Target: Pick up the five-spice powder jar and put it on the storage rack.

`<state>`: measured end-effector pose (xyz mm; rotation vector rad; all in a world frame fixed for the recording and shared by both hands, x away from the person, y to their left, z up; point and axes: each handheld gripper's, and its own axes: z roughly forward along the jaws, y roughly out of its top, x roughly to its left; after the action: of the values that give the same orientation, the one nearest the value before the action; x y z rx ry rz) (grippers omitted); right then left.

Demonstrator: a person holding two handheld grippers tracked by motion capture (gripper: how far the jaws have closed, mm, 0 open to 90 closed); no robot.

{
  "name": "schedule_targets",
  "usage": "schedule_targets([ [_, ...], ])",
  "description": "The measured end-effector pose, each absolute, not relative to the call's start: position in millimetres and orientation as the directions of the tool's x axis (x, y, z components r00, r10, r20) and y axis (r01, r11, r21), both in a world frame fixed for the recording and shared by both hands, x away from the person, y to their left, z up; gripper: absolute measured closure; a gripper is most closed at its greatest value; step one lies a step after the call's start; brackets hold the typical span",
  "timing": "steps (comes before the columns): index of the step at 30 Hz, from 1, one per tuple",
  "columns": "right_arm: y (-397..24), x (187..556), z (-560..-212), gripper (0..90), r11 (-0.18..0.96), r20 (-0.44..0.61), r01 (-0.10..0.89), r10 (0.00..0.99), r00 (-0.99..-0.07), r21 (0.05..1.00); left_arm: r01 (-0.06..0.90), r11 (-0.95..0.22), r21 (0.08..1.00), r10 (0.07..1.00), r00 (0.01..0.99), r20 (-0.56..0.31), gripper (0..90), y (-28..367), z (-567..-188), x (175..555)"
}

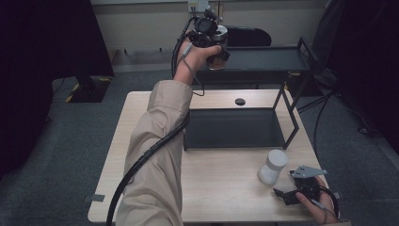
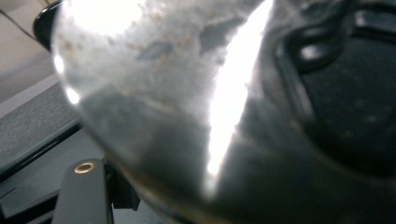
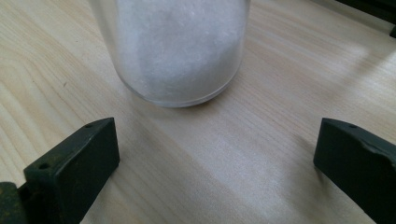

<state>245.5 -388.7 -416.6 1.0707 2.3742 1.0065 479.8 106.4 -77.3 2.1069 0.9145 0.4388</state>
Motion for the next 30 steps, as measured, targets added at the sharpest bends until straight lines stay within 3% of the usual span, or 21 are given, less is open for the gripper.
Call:
schedule_targets([
  [25,-389,245,-417,0.0,0.463,-0.024,0.509,0.756,-0.654,0.726,0.474,-0.403,0.783,0.759,0.651,-0.004,29.7,106,-88,480],
  [26,-389,245,-417,0.0,0.464,-0.025,0.507,0.756,-0.654,0.726,0.477,-0.395,0.785,0.765,0.643,-0.006,22.7,105,-89,479],
  [30,-389,245,-417,0.0,0.463,-0.025,0.508,0.756,-0.654,0.726,0.488,-0.361,0.795,0.786,0.618,-0.022,15.5,106,-92,474],
])
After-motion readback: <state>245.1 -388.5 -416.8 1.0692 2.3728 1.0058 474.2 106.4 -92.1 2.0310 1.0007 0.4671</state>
